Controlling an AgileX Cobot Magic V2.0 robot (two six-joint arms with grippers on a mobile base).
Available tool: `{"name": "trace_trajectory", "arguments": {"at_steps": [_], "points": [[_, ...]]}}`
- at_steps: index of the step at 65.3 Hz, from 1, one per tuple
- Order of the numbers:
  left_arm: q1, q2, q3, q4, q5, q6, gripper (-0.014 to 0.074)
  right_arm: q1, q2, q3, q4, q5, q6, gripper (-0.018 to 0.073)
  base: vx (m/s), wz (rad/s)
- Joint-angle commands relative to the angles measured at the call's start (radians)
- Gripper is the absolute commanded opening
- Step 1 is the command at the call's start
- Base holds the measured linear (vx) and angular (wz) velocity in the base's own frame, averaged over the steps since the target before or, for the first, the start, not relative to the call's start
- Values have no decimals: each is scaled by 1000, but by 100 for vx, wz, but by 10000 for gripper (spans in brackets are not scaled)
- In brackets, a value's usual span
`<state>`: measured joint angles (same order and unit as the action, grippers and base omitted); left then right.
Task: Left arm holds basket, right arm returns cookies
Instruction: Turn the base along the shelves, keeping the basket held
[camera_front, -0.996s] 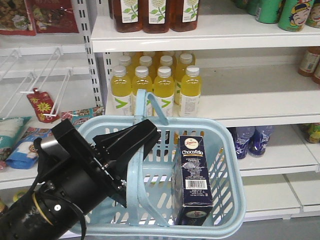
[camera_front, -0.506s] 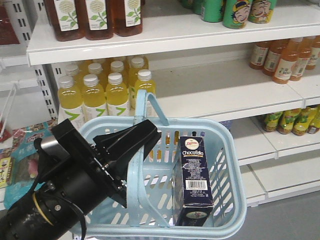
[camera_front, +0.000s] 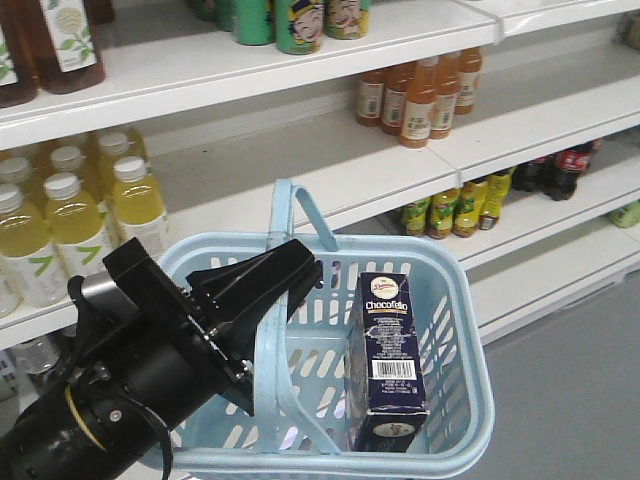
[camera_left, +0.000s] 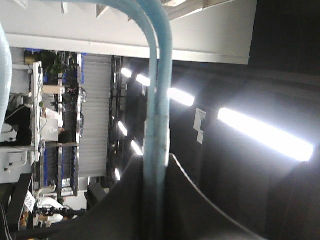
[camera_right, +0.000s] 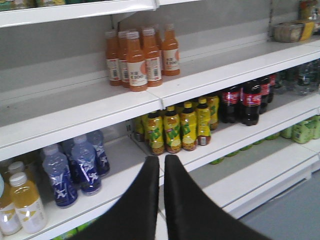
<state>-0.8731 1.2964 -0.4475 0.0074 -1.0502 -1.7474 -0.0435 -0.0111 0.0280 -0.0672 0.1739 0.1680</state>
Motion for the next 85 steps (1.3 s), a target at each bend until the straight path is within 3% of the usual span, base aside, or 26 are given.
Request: {"name": "trace_trajectory", "arguments": {"at_steps": [1, 85], "points": [[-6, -28, -33, -1, -134, 0, 0, -7, -13, 18, -11, -71, -6, -3, 3, -55], [-6, -28, -33, 0, -134, 0, 0, -7, -13, 18, -11, -71, -6, -3, 3, -62]]}}
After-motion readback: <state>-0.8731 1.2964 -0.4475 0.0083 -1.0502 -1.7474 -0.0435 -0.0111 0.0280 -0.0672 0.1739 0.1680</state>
